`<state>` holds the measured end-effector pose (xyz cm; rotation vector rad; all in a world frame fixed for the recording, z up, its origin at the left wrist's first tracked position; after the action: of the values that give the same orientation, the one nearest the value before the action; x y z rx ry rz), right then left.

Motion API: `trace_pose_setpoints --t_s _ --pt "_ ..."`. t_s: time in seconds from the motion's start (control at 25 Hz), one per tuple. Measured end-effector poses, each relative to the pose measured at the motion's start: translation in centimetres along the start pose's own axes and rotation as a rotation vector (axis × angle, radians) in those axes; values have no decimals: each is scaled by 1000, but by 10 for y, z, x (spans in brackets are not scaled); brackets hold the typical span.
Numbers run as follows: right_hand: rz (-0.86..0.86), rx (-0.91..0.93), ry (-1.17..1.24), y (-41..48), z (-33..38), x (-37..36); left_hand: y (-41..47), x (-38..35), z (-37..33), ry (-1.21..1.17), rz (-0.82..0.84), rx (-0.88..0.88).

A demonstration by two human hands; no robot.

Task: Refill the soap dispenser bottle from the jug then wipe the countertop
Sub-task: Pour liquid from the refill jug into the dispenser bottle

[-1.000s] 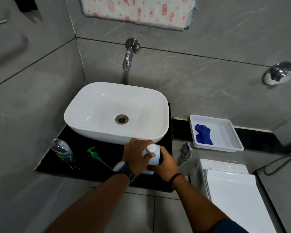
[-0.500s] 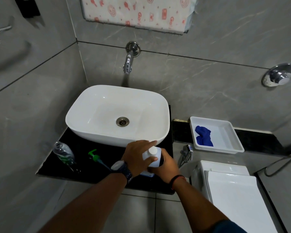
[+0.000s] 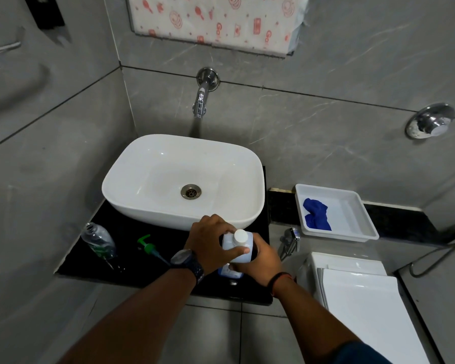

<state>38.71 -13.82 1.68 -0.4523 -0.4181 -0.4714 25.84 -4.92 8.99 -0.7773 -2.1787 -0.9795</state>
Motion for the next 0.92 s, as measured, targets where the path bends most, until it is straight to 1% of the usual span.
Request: trace_pose_setpoints --t_s 0.08,0.2,0.28,0.44,0.64,0.76,0.92 --pt "1 2 12 -1 1 0 -2 3 2 -28 -19 -1" --pt "-8 -9 -8 -1 2 0 7 -1 -9 -33 46 -83" --pt "-10 -15 -19 0 1 1 11 -1 -16 -22 48 -109" --pt "1 -11 -35 -1 2 6 10 4 -16 13 -29 -70" --pt "20 -15 -45 -1 2 8 16 9 -18 38 -86 -2" --pt "2 -28 -41 -1 -2 10 21 12 -21 45 -129 -2" --pt "2 -29 -33 -1 -4 12 7 17 3 68 -209 69"
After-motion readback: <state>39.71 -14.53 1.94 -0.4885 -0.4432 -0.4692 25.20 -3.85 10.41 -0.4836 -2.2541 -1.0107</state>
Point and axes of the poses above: each hand's wrist, its own y-axis towards the middle knuckle, its own x-axis out of the back of the hand, z = x × y, the point moved 6 cm from there along y, towards the middle knuckle, and after that the axes turned 11 degrees about -x, right-handed, at the moved point
